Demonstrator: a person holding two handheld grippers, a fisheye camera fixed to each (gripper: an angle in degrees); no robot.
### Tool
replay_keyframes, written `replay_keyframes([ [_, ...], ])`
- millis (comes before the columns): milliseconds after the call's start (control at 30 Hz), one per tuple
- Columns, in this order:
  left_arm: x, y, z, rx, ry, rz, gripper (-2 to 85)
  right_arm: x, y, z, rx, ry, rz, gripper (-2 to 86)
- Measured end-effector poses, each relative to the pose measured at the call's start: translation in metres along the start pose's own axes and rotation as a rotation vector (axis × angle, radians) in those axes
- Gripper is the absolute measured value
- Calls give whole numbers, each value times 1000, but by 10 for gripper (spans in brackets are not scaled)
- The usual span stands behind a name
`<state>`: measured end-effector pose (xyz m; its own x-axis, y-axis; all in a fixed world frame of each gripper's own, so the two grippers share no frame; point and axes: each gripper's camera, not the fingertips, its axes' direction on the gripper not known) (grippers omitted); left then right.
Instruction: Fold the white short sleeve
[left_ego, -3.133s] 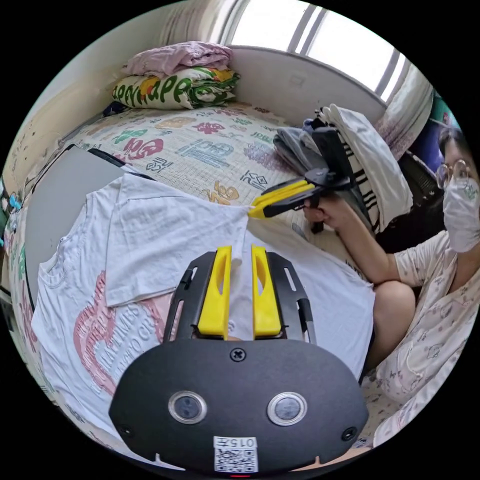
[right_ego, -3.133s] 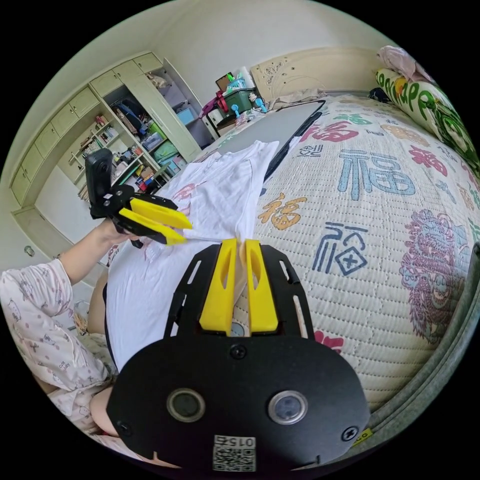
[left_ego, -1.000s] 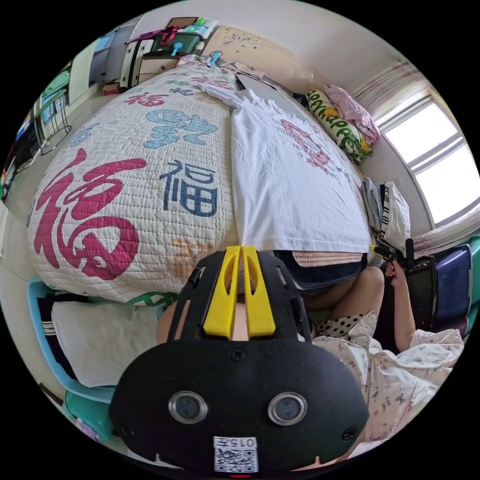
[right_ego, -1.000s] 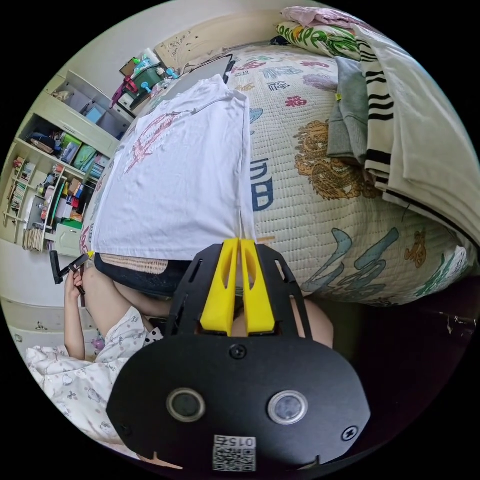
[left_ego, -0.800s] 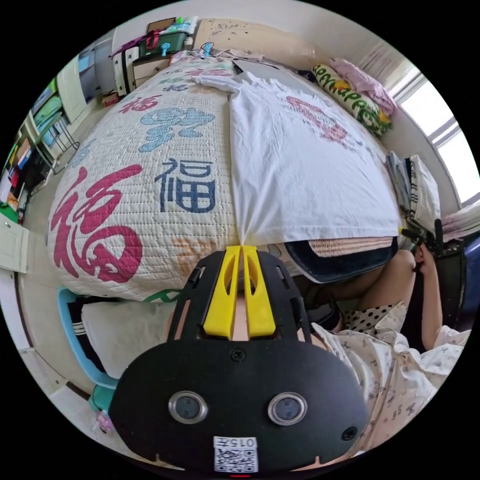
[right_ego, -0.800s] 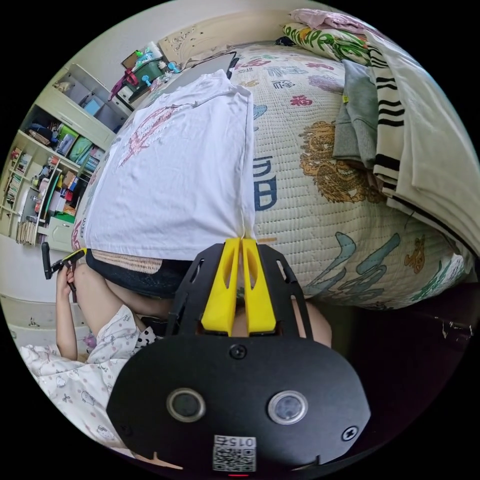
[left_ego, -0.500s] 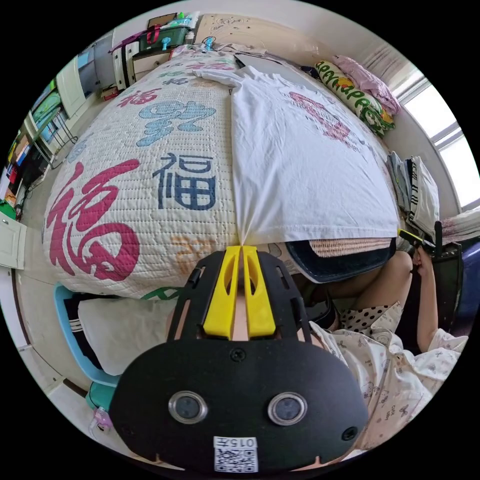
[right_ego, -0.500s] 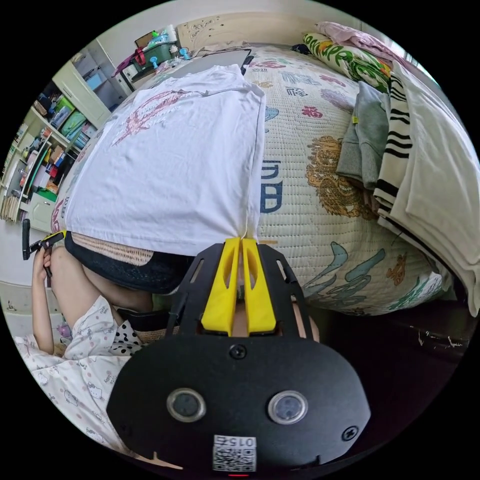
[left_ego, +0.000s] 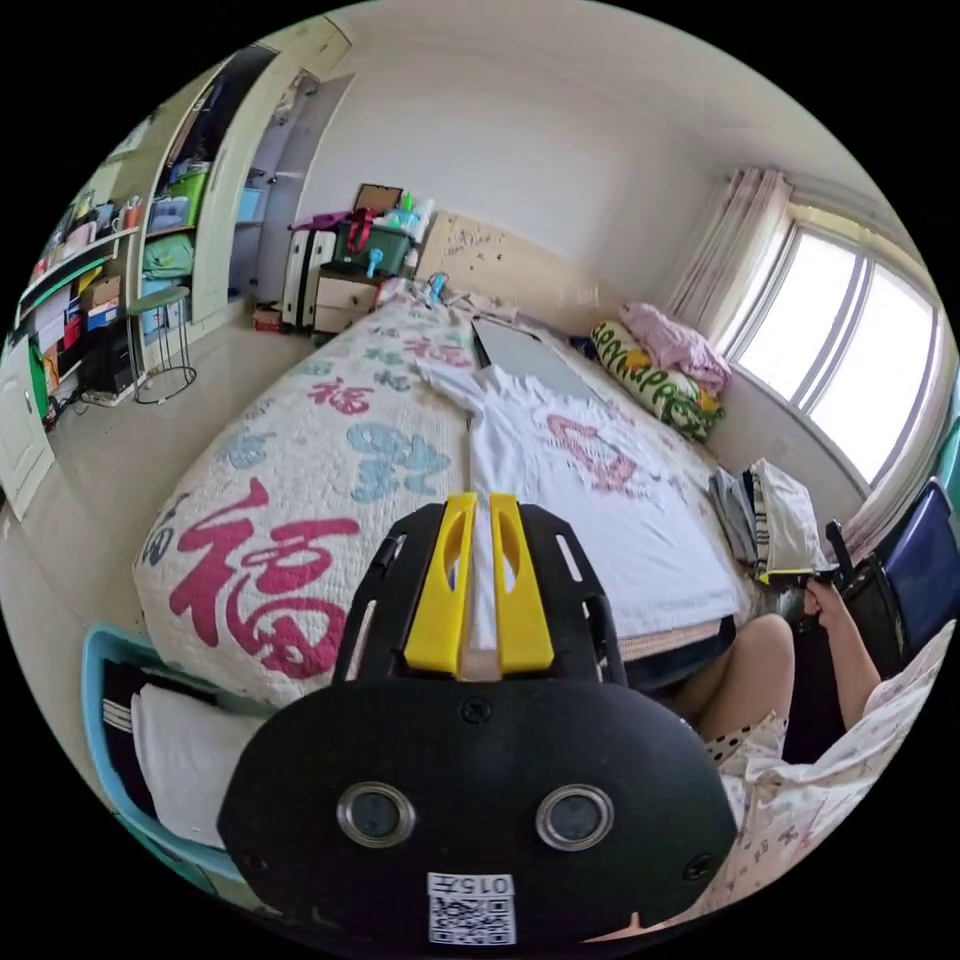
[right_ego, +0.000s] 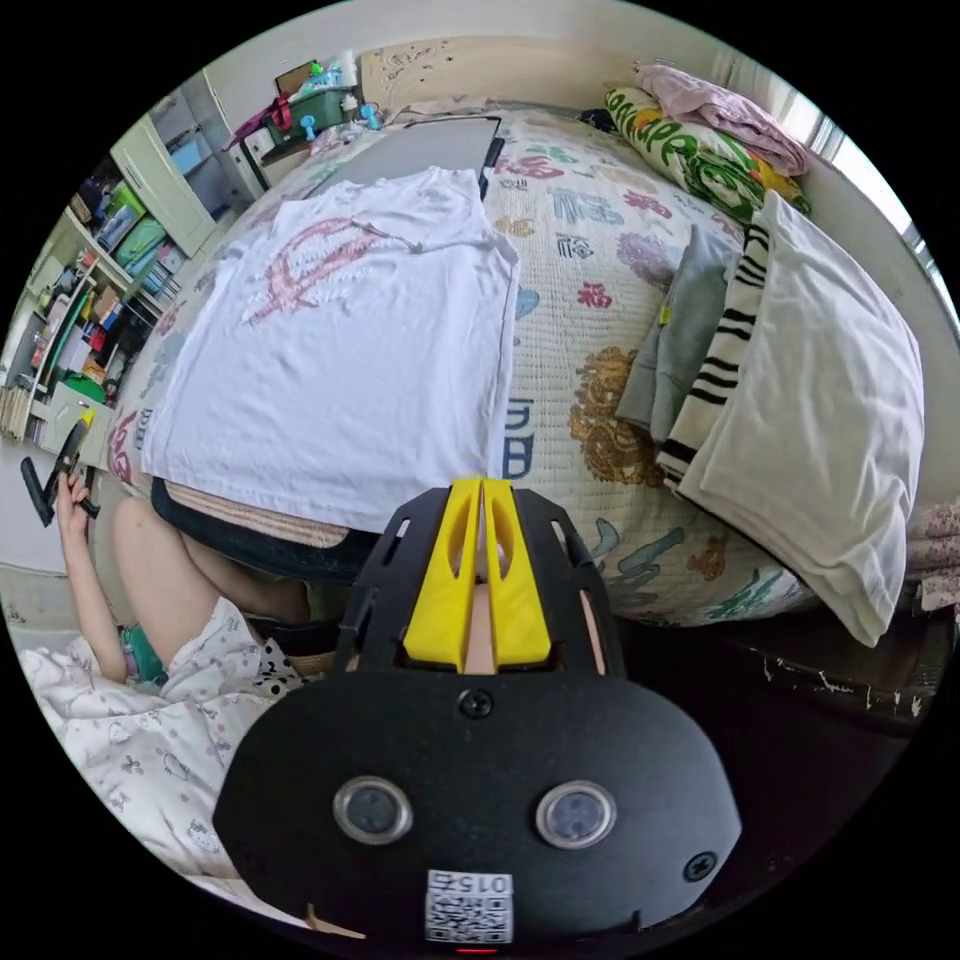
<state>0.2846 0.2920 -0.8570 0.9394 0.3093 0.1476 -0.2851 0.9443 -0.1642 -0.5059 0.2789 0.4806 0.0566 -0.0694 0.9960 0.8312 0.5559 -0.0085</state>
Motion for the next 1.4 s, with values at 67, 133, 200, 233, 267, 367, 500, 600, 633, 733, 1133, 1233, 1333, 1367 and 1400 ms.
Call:
replay_keyframes([
  [67,-16,-29,14,25,20,-18,24,8,-13,-8,40,-56,-17,-4],
  [133,-32,-61,42,-2,52,-32,35,11,-31,-10,73,-120,-45,-4],
  [200,-47,-104,89,-68,72,-38,46,3,-61,-4,93,-200,-120,-4],
  [233,-49,-115,101,-92,74,-34,48,0,-69,-1,95,-214,-142,-4],
  [267,-52,-137,127,-141,73,-14,49,-7,-85,8,93,-232,-185,-4],
  [367,-60,-190,182,-238,24,57,51,-26,-123,41,56,-226,-279,-4],
  [500,-71,-265,245,-323,-37,140,44,-32,-171,77,20,-290,-395,-4],
  [600,-74,-305,296,-423,-125,201,40,-26,-215,86,9,-330,-445,-4],
  [633,-75,-310,306,-436,-126,207,42,-25,-225,87,7,-337,-455,-4],
  [733,-91,-322,319,-373,-58,164,58,-23,-281,94,6,-374,-497,-4],
  [1133,-129,-342,249,-253,184,166,159,-165,-607,203,114,-584,-510,20],
  [1233,-135,-342,241,-267,238,174,144,-239,-668,243,95,-494,-549,55],
  [1333,-159,-344,229,-258,278,137,141,-315,-698,292,17,-329,-637,77],
  [1367,-170,-345,225,-256,299,119,139,-342,-702,316,-21,-209,-687,86],
  [1400,-180,-345,222,-254,318,102,138,-363,-706,339,-58,-88,-717,94],
])
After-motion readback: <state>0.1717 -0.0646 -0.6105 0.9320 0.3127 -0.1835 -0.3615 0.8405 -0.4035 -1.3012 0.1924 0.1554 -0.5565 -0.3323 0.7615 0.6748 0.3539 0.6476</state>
